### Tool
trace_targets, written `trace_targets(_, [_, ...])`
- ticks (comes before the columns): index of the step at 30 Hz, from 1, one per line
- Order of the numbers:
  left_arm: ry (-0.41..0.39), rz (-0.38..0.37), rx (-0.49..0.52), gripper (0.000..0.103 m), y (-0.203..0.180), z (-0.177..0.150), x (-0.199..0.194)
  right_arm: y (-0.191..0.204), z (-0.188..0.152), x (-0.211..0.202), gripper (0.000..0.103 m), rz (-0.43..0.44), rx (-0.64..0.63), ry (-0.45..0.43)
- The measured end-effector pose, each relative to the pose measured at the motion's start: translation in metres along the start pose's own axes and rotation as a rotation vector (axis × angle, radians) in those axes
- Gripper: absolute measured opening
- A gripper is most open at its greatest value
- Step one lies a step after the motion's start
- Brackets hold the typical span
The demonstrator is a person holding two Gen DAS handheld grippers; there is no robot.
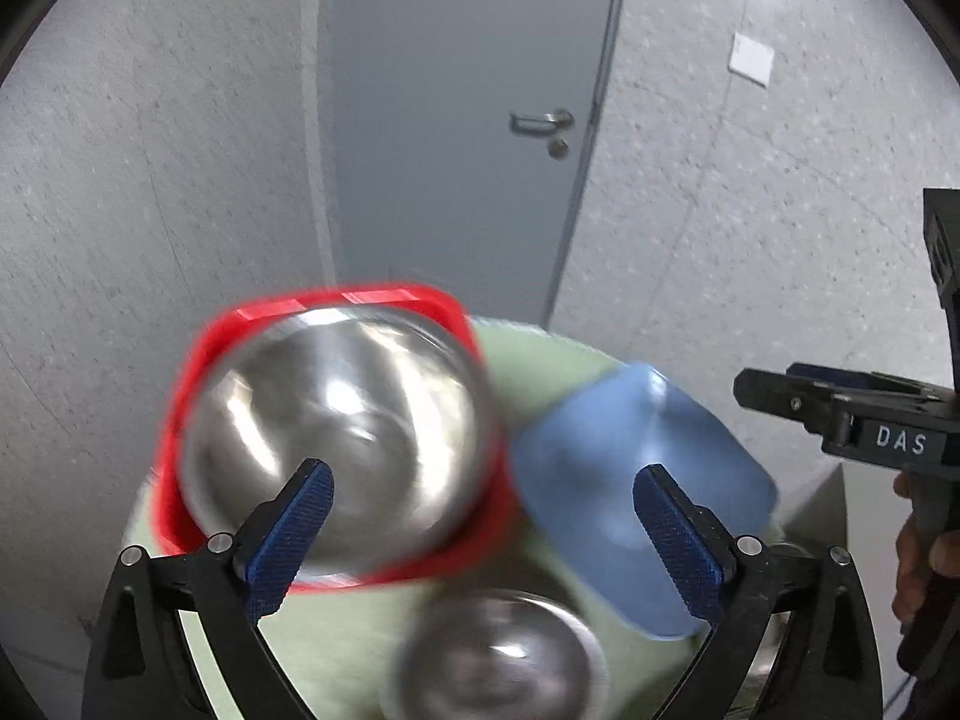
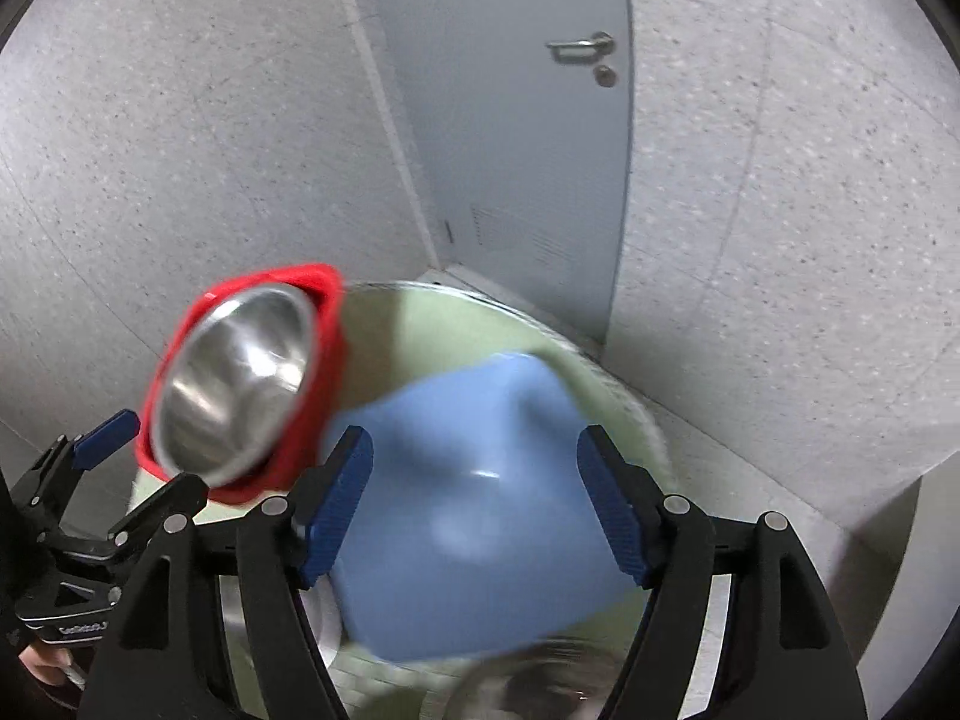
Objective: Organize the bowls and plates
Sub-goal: 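Grasp the edge of the light blue plate with the right gripper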
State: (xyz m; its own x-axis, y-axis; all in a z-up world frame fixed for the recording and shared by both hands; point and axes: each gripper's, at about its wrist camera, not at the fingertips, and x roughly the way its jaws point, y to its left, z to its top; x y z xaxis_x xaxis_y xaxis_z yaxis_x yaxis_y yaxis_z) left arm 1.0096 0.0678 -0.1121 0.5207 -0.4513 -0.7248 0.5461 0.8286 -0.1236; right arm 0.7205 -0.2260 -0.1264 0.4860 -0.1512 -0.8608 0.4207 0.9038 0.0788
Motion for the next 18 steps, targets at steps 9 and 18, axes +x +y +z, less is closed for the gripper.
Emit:
trace_targets(9, [0.139,0.122,-0.060,0.099,-0.073,-0.018,0.037,-0.075,-0.022,0.046,0.073,0.048,-0.034,0.143])
trace_targets(18, [0.231,0.215,-0.088,0.084,-0.102,-0.011,0.079,-0.084,-0.039,0.077,0.072,0.152,-0.073,0.221])
